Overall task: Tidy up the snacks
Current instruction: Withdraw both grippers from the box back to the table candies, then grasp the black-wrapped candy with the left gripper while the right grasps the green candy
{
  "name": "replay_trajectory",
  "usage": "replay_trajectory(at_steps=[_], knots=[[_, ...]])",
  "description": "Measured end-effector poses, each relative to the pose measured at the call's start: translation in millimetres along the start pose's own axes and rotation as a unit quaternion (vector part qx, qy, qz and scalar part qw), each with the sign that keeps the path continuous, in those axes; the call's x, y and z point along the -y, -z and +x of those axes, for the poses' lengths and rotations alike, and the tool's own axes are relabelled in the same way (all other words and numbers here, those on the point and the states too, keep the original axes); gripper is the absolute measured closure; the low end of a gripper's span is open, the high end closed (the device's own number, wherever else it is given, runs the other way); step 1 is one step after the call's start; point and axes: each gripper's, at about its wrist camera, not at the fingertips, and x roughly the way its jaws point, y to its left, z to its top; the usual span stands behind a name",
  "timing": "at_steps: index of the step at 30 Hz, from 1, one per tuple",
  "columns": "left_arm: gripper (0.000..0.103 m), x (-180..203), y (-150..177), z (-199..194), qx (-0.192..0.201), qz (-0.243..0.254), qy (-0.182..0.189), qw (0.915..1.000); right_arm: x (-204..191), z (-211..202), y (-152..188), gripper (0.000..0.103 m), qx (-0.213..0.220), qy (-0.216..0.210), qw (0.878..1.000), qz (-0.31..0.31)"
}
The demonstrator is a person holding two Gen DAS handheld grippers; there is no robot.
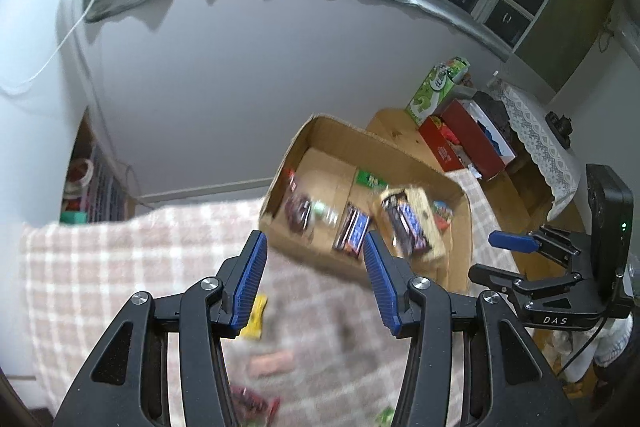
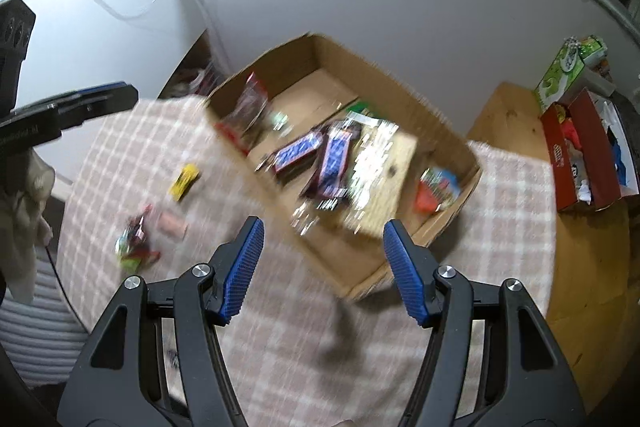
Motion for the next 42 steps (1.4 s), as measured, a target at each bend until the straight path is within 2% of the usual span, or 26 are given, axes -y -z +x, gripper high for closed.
replay_trajectory(at_steps=[5, 13, 22, 31, 36, 42], knots=[[0.054, -5, 37, -16, -0.007, -0.008, -0.006, 0.9999, -20, 0, 31, 0.038, -0.017, -0.012, 1.0, -0.011], [0.054, 2, 111, -20, -0.049, -0.016, -0.002, 0.9987, -41, 9, 81, 0.038, -0.051, -0.03, 0.998, -0.013], [0.058, 44, 181, -1, -0.099, 0.036, 0.016, 0.9944, -70, 25, 122, 0.039, -0.085, -0.046, 0.994, -0.041], [0.062, 62, 206, 14, -0.125, 0.071, 0.022, 0.9894, -81, 44, 140, 0.053, -0.112, -0.059, 0.991, -0.043], [0.062, 70, 210, 23, -0.13, 0.086, 0.028, 0.9875, -83, 50, 143, 0.054, -0.118, -0.061, 0.99, -0.042], [0.067, 86, 216, 37, -0.136, 0.118, 0.021, 0.9834, -88, 55, 146, 0.058, -0.123, -0.06, 0.989, -0.05]])
